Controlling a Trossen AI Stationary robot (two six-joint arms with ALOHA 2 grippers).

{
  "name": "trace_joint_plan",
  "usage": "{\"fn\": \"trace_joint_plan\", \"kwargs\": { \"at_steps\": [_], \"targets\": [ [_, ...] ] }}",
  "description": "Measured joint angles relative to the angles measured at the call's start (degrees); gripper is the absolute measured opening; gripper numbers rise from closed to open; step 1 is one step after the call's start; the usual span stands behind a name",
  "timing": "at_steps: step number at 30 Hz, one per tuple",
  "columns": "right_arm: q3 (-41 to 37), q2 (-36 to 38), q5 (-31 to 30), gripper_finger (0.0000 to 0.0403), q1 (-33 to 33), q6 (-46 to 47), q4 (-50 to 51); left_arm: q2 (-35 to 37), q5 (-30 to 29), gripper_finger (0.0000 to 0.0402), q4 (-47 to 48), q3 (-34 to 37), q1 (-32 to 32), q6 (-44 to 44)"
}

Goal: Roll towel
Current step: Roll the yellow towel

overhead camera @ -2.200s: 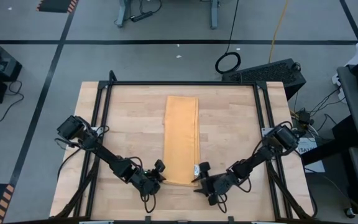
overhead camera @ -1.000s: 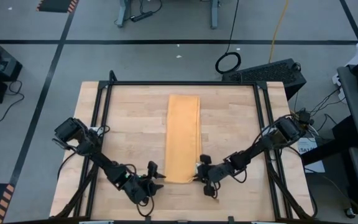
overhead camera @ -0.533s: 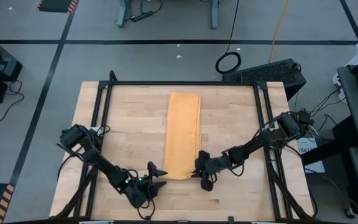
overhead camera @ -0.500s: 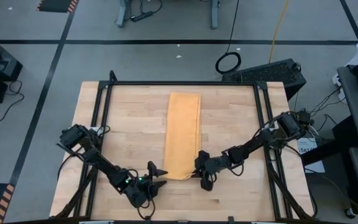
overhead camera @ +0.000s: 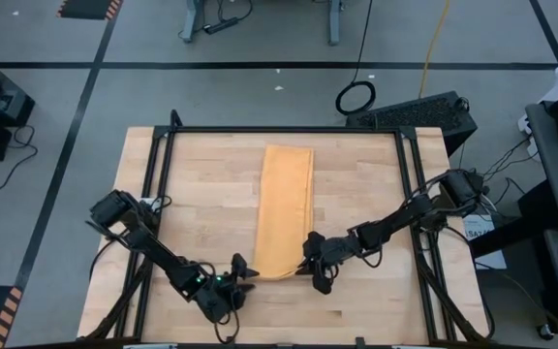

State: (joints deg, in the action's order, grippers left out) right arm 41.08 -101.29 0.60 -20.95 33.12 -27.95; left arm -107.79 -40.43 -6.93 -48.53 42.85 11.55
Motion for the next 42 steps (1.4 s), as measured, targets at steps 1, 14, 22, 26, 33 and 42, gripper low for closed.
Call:
{"fn": "trace_joint_plan", "kwargs": {
  "at_steps": [1,14,22,26,33,42],
  "targets": [
    [0.0,0.3,0.3,0.0004,0.0,0.0,0.4,0.5,0.6,0.0232,2.8,-0.6,-0.1,0.0],
    [0.0,0.6,0.8,0.0004,0.2,3.6,0.8,0.1,4.0,0.0232,10.8,-3.8,-2.7,3.2],
    [0.0,0.6,0.7,0.0004,0.8,5.0,0.2,-0.8,2.5,0.0186,6.9,-3.9,-3.3,4.0],
    [0.0,0.6,0.5,0.0004,0.7,5.1,0.2,-0.8,3.6,0.0094,7.2,-3.9,-3.6,0.8],
    [0.0,0.6,0.9,0.0011,0.4,0.7,1.3,-0.8,5.2,0.0021,7.4,-3.9,-3.9,-5.6],
    [0.2,0.6,-2.7,0.012,-4.7,-17.9,4.4,3.4,8.7,0.0011,9.9,-4.0,-7.0,-21.3]
  ]
}}
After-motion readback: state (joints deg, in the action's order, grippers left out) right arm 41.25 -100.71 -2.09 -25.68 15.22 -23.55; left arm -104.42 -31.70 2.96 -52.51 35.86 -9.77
